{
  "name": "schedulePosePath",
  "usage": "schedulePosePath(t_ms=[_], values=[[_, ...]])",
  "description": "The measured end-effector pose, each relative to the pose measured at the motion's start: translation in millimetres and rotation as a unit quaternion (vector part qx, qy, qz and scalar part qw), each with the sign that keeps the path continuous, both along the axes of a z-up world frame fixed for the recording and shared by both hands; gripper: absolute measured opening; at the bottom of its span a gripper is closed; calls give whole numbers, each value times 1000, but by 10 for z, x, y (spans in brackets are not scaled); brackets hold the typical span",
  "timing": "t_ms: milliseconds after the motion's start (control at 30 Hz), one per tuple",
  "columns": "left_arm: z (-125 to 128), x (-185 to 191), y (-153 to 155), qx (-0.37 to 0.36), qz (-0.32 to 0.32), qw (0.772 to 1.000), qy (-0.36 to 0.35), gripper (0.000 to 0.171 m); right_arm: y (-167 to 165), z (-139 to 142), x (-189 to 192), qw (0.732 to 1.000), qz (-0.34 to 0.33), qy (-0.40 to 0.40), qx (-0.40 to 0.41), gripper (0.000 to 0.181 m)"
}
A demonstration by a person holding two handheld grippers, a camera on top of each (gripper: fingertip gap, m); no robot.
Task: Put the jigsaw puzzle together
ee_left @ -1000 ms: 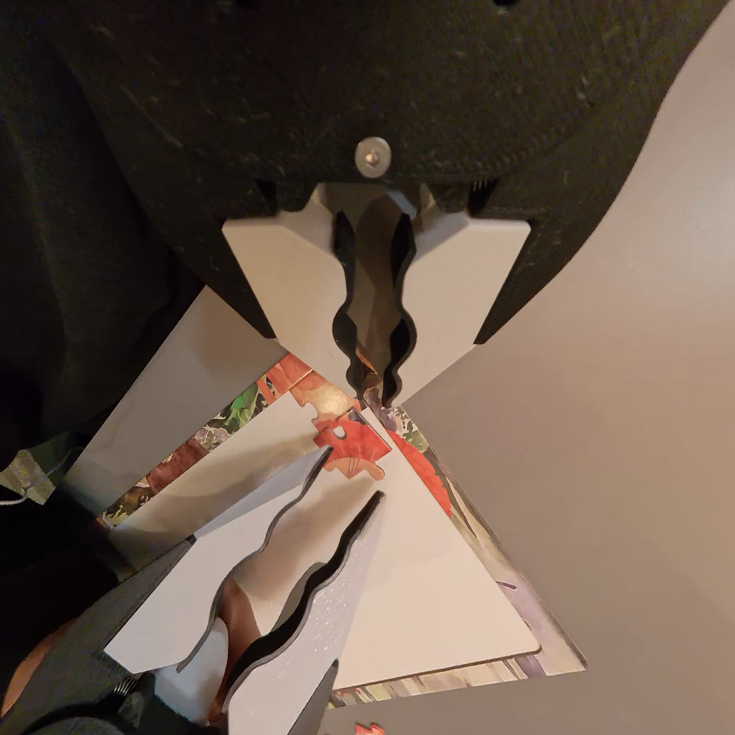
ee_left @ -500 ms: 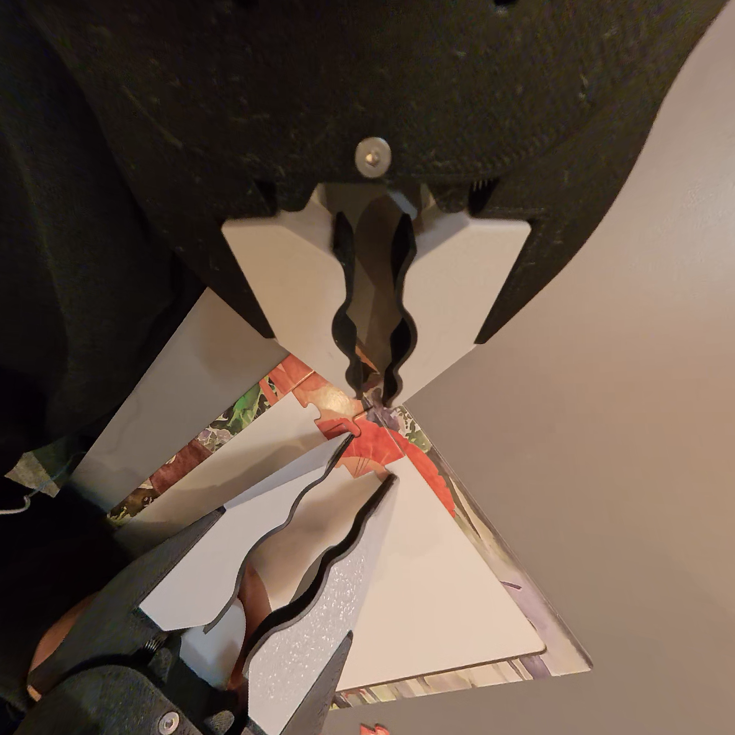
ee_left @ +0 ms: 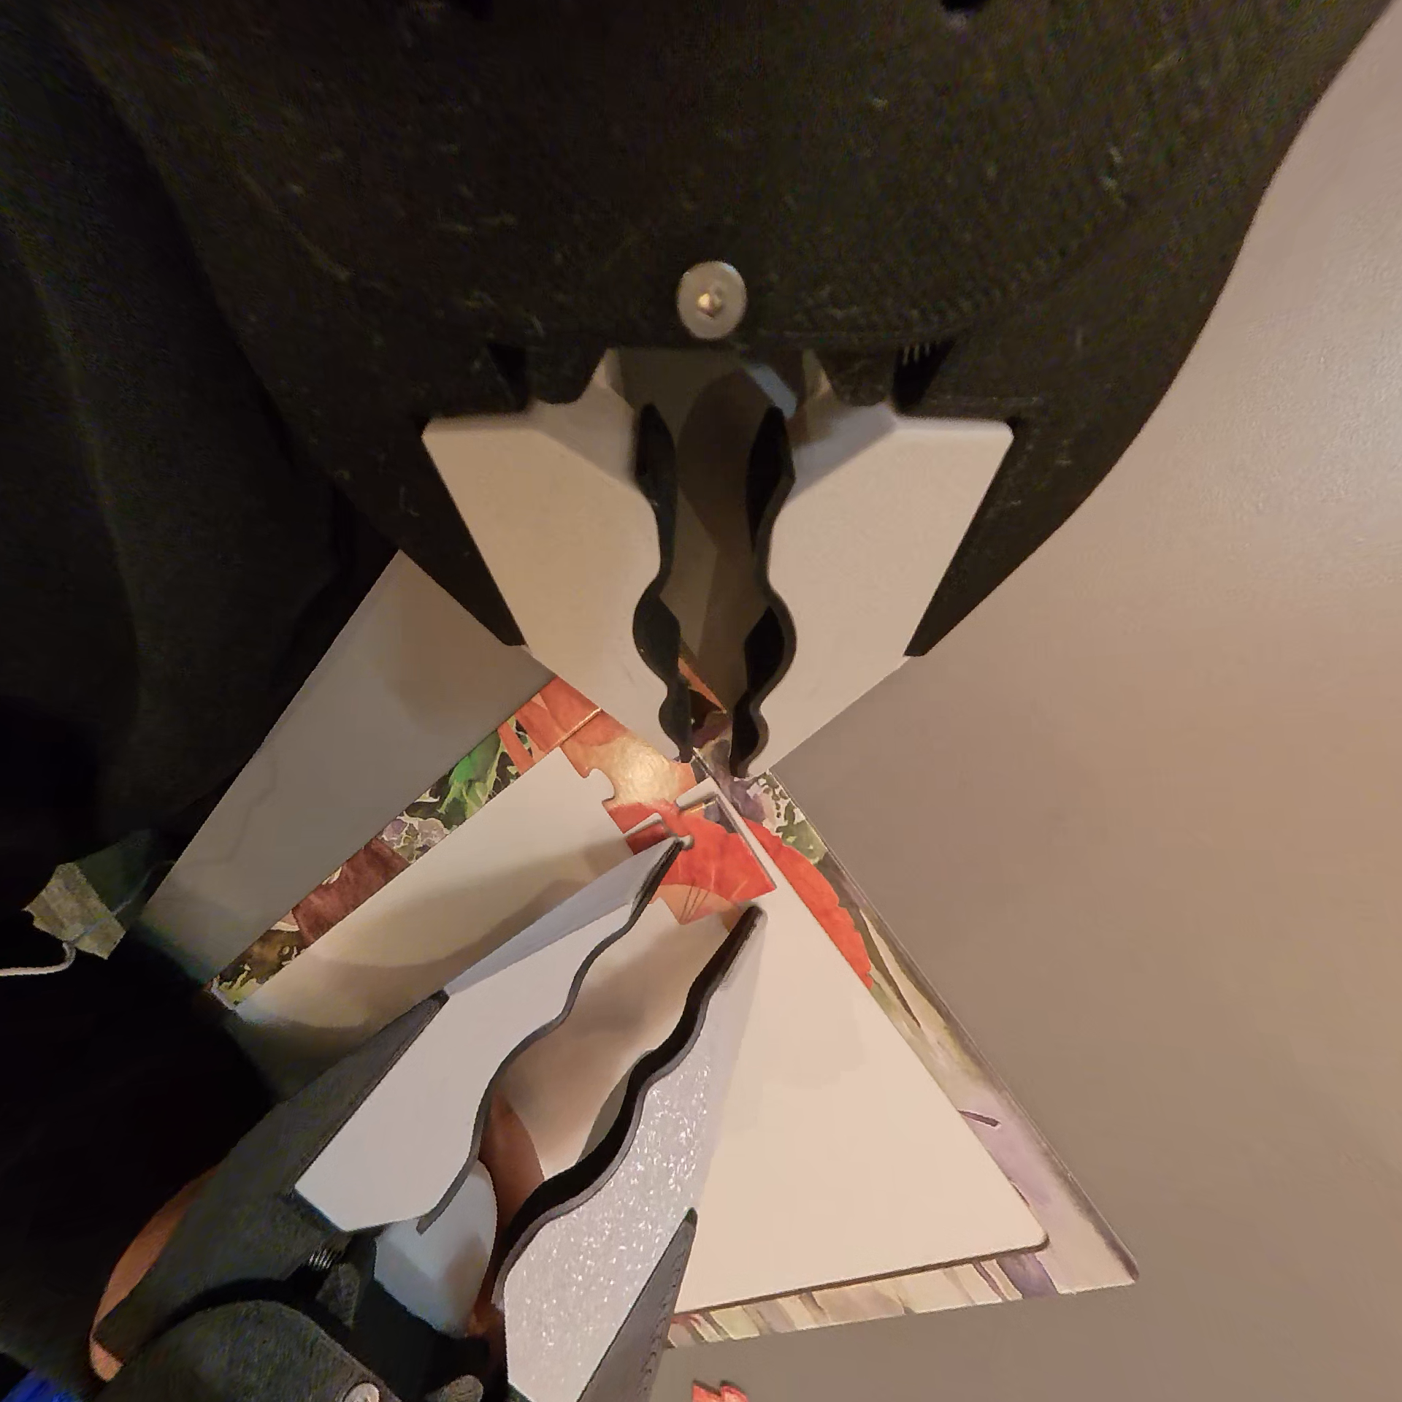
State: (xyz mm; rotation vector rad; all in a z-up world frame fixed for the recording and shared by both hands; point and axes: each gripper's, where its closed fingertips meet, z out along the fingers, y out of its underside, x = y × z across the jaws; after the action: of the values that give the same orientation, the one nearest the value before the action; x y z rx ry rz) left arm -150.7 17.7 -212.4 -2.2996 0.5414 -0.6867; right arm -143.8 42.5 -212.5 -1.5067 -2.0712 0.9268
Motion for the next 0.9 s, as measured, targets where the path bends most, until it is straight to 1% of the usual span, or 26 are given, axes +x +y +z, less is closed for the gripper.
schedulePosePath(t_ms=[200, 500, 600, 767, 900], values=[[1, 0, 0, -2, 0, 1000, -3, 9, -21, -8, 2, 1000, 17, -7, 7, 22], [1, 0, 1, -3, 0, 1000, -4, 9, -14, -5, -7, 999, 20, -16, 23, 21], [2, 0, 1, -3, 0, 1000, -6, 9, -21, 9, 0, 999, 20, -16, 26, 26], [1, 0, 0, -2, 0, 1000, -4, 9, 42, 138, 24, 1000, -5, 8, 6, 25], [1, 0, 0, -3, 0, 1000, -4, 9, 72, 115, 120, 1000, -25, -1, -16, 25]])
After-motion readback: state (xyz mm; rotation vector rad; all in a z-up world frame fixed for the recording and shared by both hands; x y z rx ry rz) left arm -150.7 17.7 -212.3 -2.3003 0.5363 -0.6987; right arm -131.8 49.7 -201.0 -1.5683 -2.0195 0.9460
